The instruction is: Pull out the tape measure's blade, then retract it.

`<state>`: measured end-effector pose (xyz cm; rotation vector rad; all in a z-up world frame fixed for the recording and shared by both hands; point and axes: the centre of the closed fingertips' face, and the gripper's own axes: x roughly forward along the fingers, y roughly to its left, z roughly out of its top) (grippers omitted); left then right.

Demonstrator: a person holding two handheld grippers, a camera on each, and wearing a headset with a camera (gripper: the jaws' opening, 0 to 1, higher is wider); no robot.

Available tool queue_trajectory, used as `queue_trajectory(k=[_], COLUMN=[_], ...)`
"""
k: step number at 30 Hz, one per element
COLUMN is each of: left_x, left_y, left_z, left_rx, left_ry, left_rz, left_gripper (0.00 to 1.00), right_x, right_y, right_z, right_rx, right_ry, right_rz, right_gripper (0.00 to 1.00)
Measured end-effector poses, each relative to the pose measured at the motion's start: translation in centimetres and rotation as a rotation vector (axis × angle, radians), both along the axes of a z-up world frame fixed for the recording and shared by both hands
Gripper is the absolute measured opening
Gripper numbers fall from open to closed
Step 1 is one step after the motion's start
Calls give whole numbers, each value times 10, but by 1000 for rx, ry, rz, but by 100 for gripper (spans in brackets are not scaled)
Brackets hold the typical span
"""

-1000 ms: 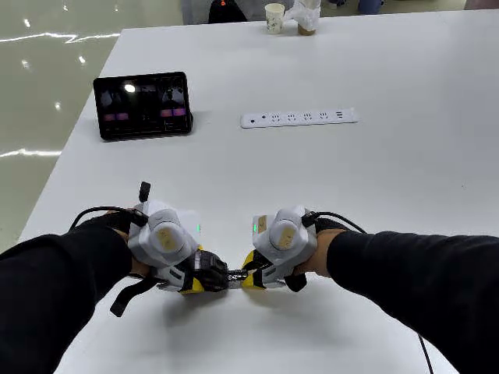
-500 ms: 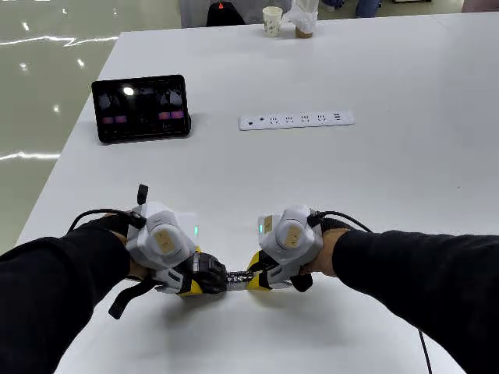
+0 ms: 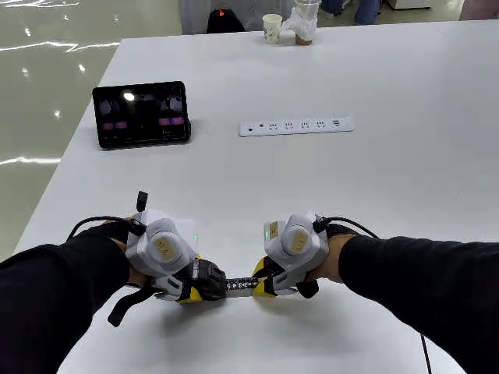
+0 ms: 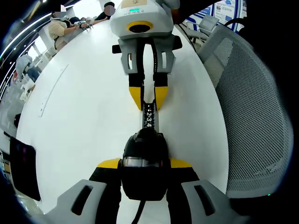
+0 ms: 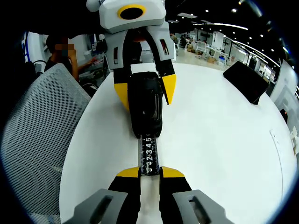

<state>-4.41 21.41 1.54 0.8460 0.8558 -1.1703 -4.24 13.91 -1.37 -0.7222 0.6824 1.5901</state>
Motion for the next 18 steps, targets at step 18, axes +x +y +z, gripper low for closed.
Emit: queue_trajectory(k=[18], left_x=[-1], left_y=[-1], left_z=[-1], left_rx=[3], left_ry=[-1], left_rz=[-2], left_gripper=[31], right_x=[2], right_y=[-12], right_z=[-1], right_rx=[-8], right_ry=[5], right_rz=[-13], right_gripper=[11])
